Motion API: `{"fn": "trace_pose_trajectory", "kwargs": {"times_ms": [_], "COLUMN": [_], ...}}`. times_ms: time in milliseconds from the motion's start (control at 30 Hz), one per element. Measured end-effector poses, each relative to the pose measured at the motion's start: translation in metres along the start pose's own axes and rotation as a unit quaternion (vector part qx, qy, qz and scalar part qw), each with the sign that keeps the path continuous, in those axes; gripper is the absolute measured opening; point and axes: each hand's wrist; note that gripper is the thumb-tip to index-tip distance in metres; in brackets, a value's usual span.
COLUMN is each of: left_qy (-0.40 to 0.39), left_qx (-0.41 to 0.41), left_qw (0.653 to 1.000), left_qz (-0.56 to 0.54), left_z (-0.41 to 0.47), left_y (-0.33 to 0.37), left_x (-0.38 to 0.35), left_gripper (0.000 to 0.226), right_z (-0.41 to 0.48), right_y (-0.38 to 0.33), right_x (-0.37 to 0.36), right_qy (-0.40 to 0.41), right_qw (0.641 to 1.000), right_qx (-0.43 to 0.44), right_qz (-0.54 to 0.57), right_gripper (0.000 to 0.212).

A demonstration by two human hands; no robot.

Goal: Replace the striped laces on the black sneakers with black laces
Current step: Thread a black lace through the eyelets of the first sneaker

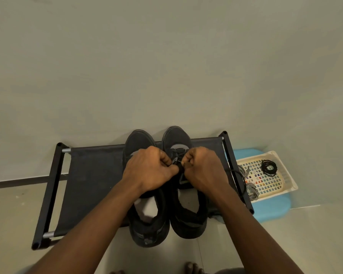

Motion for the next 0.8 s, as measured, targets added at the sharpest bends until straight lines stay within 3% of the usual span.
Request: {"fn": "trace_pose_trajectory", "kwargs": {"times_ms": [300, 567, 733, 800], "left_qy": [0.011, 0.009, 0.047, 0.074], "left_qx": [-0.017, -0.030, -0.036, -0.039], "left_qw": [1.000, 0.999, 0.998, 0.996], "left_qz": [0.018, 0.028, -0.012, -0.010], "left_z": [-0.001, 0.000, 0.003, 0.004], "left_y": [0.000, 0.000, -0.006, -0.006], "left_x": [-0.005, -0.007, -0.008, -0.011], "left_gripper": [0.022, 0.025, 0.019, 0.015], "right_z": [-0.004, 0.002, 0.012, 0.010], "right_y": [-0.007, 0.003, 0.013, 0.011], "right_x": [-0.008, -0.014, -0.009, -0.012], "right_qy": [0.025, -0.007, -0.060, -0.040], "right_qw": [0.996, 0.994, 0.992, 0.995], "right_qx": [0.004, -0.028, -0.010, -0.005], "right_qz": [-0.082, 0.102, 0.113, 0.095], "right_gripper": [0.008, 0.026, 0.017, 0.016]}}
Point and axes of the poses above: each hand's wrist, its own z-axis towards the middle knuckle, its own x-axis out of the back of the hand, y = z × x, and after that the axes turned 4 degrees about -y, right-handed
